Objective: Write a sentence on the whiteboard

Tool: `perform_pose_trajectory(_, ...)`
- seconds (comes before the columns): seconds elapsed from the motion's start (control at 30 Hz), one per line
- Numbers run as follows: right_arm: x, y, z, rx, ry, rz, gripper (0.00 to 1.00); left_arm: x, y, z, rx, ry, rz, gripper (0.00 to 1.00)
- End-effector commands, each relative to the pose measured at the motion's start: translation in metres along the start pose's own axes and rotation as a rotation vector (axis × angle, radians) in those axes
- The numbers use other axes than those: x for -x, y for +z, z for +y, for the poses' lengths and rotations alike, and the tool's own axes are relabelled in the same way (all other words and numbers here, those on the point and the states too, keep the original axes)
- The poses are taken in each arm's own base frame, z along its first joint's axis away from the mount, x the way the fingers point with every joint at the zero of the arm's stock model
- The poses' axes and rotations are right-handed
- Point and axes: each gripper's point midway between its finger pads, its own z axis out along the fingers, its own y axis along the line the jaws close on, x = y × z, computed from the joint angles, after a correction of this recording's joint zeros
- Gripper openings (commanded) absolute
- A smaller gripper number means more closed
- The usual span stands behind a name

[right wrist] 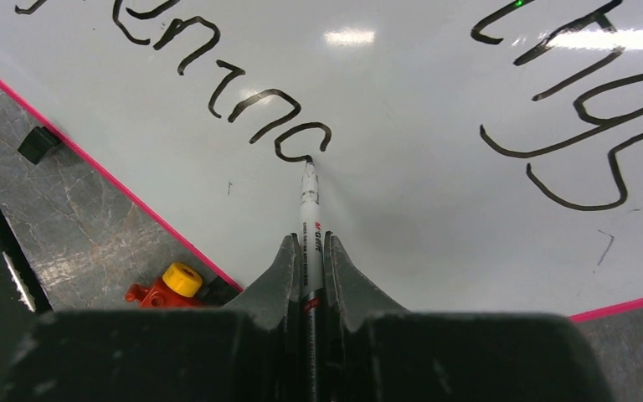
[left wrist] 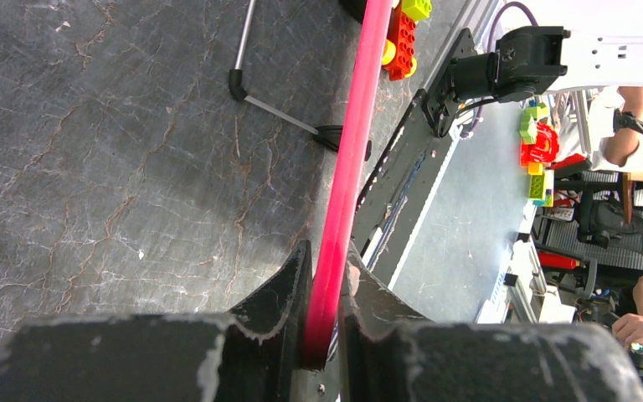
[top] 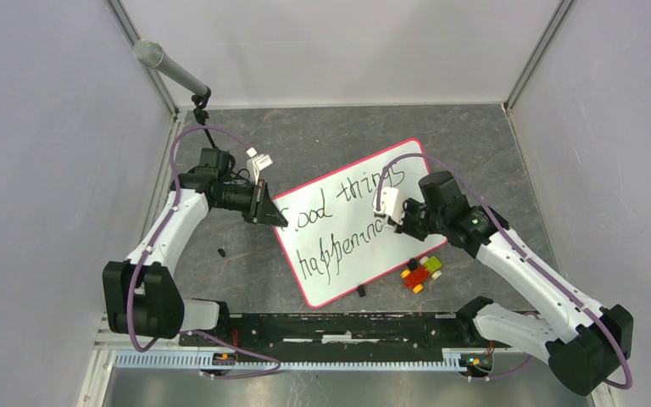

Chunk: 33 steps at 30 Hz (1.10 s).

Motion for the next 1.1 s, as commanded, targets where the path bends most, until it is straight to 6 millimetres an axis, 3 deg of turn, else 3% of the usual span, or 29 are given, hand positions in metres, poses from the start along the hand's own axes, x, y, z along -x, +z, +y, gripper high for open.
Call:
perform_pose_trajectory(0.0, 0.021, -0.008, -0.028, -0.091, -0.021, -0.038, 0.00, -0.002, 0.005, 0.025, 0.113, 0.107, 0.035, 0.02)
perform_pose_trajectory(0.3, 0.015, -0.004, -0.023, -0.072, -0.019, -0.023, 0.00, -0.003, 0.005, 0.025, 0.115, 0.109, 0.035, 0.02)
perform_pose_trajectory(0.87, -0.038, 0.006, 0.038, 0.096, 0.021, 0.045, 0.00, -0.005, 0.006, 0.026, 0.114, 0.110, 0.041, 0.02)
perform_pose_trajectory(1.07, -0.033, 0.008, 0.052, 0.157, 0.031, 0.012, 0.00, -0.005, 0.005, 0.026, 0.117, 0.113, 0.039, 0.03)
